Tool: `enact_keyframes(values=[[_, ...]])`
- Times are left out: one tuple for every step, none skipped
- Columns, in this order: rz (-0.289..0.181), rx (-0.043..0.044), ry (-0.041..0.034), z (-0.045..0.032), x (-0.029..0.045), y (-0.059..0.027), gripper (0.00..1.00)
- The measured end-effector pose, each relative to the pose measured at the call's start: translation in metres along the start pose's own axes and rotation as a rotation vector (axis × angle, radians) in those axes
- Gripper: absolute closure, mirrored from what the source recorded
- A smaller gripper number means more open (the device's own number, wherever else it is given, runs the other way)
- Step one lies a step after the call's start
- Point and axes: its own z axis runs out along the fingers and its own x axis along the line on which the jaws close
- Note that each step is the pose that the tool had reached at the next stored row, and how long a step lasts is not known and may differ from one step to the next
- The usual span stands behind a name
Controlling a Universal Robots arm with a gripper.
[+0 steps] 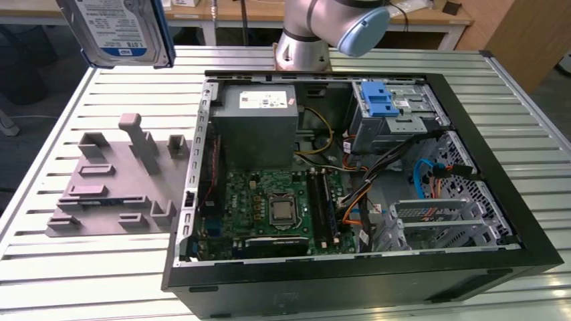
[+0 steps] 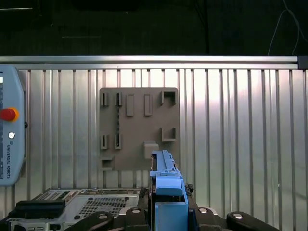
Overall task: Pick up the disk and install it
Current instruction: 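Pick up the disk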
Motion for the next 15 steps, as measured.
enact_keyframes(values=[[0.000,0.0000,0.0000,0.0000,0.0012,-0.0019,0.64],[0.000,0.0000,0.0000,0.0000,0.0023,-0.0037,0.64],[0.000,0.0000,0.0000,0.0000,0.0034,-0.0056,0.64],[0.000,0.0001,0.0000,0.0000,0.0045,-0.0074,0.64],[0.000,0.0001,0.0000,0.0000,0.0056,-0.0090,0.64],[0.000,0.0001,0.0000,0.0001,0.0068,-0.0104,0.64],[0.000,0.0000,0.0000,0.0001,0.0080,-0.0117,0.64],[0.000,0.0000,0.0000,0.0002,0.0092,-0.0127,0.64],[0.000,0.0001,0.0000,0.0003,0.0103,-0.0134,0.64],[0.000,0.0000,0.0001,0.0003,0.0119,-0.0142,0.64],[0.000,-0.0001,0.0000,0.0005,0.0139,-0.0148,0.64],[0.000,0.0000,0.0000,0.0008,0.0161,-0.0153,0.64],[0.000,0.0000,0.0001,0.0010,0.0182,-0.0158,0.64],[0.000,0.0000,0.0000,0.0012,0.0204,-0.0164,0.64],[0.000,0.0000,0.0000,0.0015,0.0225,-0.0169,0.64]])
